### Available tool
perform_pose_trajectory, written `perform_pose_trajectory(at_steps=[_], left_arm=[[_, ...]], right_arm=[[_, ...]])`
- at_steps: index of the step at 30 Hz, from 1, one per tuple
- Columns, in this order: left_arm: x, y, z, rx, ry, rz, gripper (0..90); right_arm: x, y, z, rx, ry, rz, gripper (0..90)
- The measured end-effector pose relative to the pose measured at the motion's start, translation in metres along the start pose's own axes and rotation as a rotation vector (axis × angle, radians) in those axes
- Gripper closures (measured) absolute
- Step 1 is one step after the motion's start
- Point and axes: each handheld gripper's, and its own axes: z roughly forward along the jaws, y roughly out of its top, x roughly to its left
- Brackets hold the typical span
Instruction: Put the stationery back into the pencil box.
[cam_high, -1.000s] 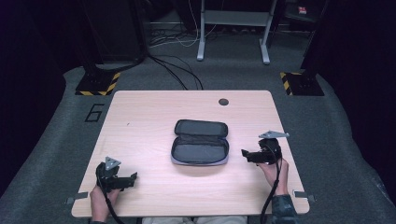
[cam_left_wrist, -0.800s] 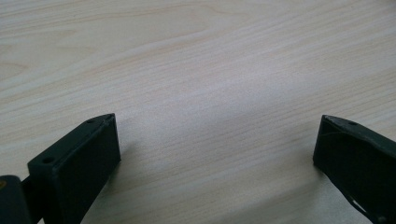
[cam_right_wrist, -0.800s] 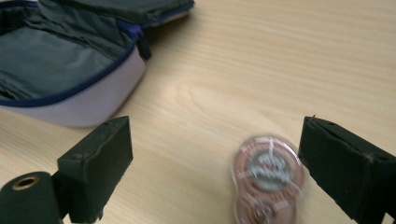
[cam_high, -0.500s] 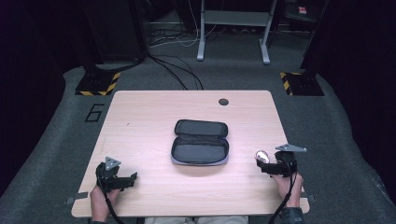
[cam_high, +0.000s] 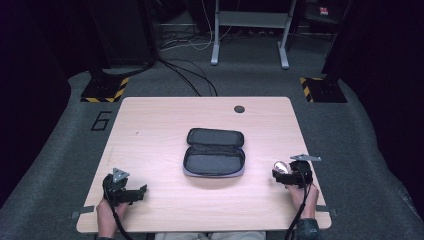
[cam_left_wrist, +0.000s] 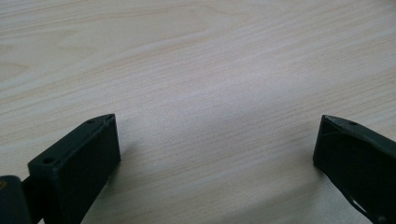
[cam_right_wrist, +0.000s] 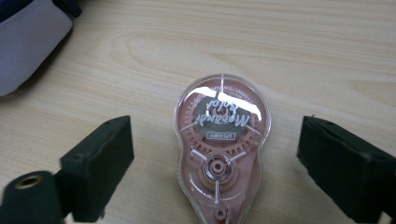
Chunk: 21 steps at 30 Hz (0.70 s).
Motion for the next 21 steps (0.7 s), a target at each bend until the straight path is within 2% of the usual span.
perform_pose_trajectory(at_steps=[1, 3, 8, 11, 15, 18, 20, 21], left_arm=[[0.0, 0.0, 0.0, 0.002, 0.0, 0.0, 0.5], [0.0, 0.0, 0.0, 0.0, 0.0, 0.0, 0.5], [0.0, 0.0, 0.0, 0.0, 0.0, -0.001, 0.5], [0.0, 0.0, 0.0, 0.0, 0.0, 0.0, 0.5], [0.0, 0.0, 0.0, 0.0, 0.0, -0.001, 0.5], [0.0, 0.0, 0.0, 0.0, 0.0, -0.001, 0.5], [0.0, 0.0, 0.0, 0.0, 0.0, -0.001, 0.5], [0.0, 0.0, 0.0, 0.0, 0.0, -0.001, 0.5]], right_arm=[[0.001, 0.0, 0.002, 0.01, -0.022, 0.006, 17.6], [0.002, 0.0, 0.003, 0.011, -0.02, 0.008, 19.9], [0.005, -0.001, 0.003, 0.002, -0.051, 0.016, 26.0], [0.006, -0.002, 0.004, -0.006, -0.061, 0.0, 30.4], [0.012, -0.003, 0.004, -0.007, -0.102, -0.022, 38.4], [0.013, -0.004, 0.003, -0.009, -0.104, -0.034, 40.8], [0.014, -0.005, 0.003, -0.021, -0.102, -0.035, 47.8], [0.013, -0.005, 0.002, -0.019, -0.104, -0.045, 48.3]])
